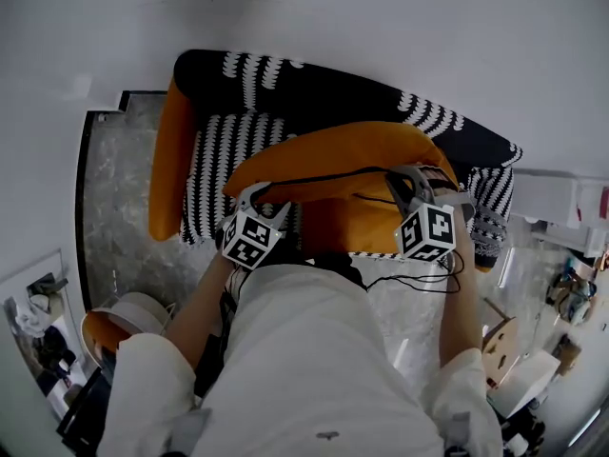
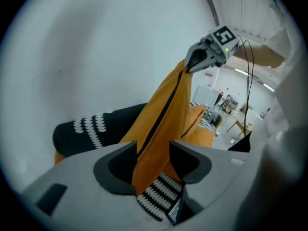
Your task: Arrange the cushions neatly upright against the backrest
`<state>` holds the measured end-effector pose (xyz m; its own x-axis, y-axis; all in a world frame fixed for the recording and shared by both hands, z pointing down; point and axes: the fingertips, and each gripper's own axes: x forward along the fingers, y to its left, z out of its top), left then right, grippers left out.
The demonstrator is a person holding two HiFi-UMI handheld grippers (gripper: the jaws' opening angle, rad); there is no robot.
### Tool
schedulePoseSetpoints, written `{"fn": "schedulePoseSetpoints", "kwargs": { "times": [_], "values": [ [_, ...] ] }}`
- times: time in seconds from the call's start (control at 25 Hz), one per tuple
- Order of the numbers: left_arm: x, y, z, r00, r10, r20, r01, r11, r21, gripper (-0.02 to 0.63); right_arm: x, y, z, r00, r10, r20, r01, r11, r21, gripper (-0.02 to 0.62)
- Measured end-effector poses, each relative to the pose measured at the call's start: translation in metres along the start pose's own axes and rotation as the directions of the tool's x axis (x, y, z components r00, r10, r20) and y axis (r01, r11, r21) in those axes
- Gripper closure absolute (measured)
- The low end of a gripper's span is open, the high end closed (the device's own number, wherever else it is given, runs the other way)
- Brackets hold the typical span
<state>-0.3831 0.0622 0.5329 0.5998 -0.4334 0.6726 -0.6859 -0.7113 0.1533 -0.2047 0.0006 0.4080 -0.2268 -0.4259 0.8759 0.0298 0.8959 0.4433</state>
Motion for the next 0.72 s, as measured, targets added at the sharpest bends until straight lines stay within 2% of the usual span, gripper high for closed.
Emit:
{"fn": "schedulePoseSetpoints", "kwargs": {
  "times": [0.12, 0.24, 0.36, 0.4, 0.48, 0.52, 0.64, 0.72],
  "values": [
    [0.002, 0.031, -0.024, 0.995, 0.087, -0.041, -0.085, 0.995, 0.058, 0.369, -0.002, -0.008, 0.003, 1.0, 0.006, -0.005, -0.006, 1.0, 0.016, 0.571],
    [0.015, 0.045, -0.027, 0.995, 0.085, -0.044, -0.081, 0.993, 0.089, 0.345, -0.005, -0.013, 0.008, 1.0, 0.028, -0.015, -0.028, 1.0, 0.007, 0.571],
    [0.032, 0.049, -0.027, 0.994, 0.081, -0.067, -0.07, 0.986, 0.152, 0.345, -0.003, -0.013, 0.012, 0.998, 0.06, -0.015, -0.06, 0.998, -0.001, 0.571],
    [0.038, 0.049, -0.028, 0.995, 0.073, -0.07, -0.061, 0.985, 0.159, 0.361, -0.002, -0.013, 0.013, 0.998, 0.068, -0.013, -0.068, 0.998, 0.003, 0.571],
    [0.046, 0.049, -0.031, 0.996, 0.06, -0.065, -0.05, 0.989, 0.14, 0.47, 0.001, -0.012, 0.015, 0.997, 0.076, -0.013, -0.076, 0.997, 0.012, 0.571],
    [0.048, 0.051, -0.032, 0.996, 0.062, -0.062, -0.054, 0.991, 0.125, 0.502, 0.003, -0.013, 0.017, 0.997, 0.075, -0.013, -0.075, 0.997, 0.013, 0.571],
    [0.044, 0.061, -0.031, 0.995, 0.08, -0.055, -0.075, 0.993, 0.09, 0.566, 0.006, -0.017, 0.023, 0.998, 0.057, -0.006, -0.057, 0.998, 0.015, 0.571],
    [0.038, 0.068, -0.027, 0.995, 0.09, -0.046, -0.085, 0.993, 0.087, 0.583, 0.006, -0.021, 0.026, 0.999, 0.038, 0.001, -0.038, 0.999, 0.021, 0.571]
  ]
}}
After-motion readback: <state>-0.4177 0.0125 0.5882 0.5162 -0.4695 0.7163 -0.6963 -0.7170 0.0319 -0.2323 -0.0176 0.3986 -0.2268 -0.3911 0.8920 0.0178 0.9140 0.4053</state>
